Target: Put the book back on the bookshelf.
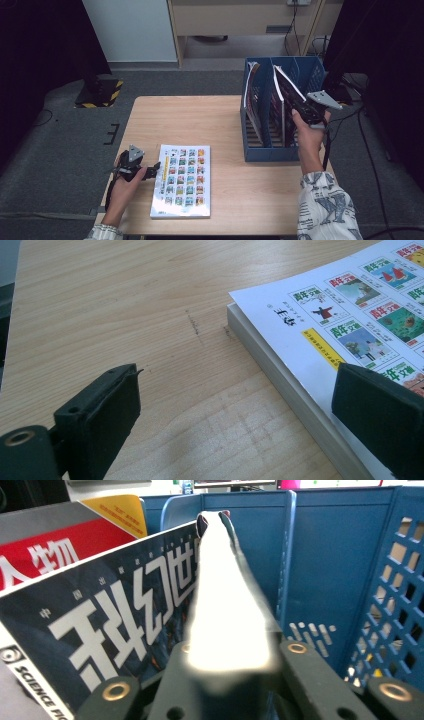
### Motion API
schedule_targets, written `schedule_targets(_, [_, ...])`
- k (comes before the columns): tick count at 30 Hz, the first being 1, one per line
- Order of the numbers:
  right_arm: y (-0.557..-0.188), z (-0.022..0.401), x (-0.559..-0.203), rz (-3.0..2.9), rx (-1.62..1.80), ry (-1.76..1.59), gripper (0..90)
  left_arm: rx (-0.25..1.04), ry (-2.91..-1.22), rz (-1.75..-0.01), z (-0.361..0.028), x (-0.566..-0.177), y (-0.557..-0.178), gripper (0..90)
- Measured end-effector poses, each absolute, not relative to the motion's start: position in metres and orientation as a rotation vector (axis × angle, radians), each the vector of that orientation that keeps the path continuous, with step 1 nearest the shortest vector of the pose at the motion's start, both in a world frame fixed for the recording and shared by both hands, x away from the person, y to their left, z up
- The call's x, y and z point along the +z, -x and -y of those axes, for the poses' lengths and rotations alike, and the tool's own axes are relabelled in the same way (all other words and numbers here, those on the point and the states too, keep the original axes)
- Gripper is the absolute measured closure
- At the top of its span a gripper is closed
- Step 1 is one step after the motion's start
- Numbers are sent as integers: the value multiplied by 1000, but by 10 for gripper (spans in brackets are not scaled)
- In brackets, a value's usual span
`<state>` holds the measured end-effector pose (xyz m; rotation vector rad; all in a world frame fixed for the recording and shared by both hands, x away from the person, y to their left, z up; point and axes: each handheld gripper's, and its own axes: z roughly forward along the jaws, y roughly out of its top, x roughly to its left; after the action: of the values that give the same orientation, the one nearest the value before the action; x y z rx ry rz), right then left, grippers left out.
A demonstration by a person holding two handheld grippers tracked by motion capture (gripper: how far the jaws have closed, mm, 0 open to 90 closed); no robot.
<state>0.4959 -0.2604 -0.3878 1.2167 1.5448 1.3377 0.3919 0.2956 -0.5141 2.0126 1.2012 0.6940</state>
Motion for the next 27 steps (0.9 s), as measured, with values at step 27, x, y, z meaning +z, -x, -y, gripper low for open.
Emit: schedule_targets(27, [-506,263,-387,-1410,1292,-1250,839,686,-2013,-1201,-294,-515,-393,52])
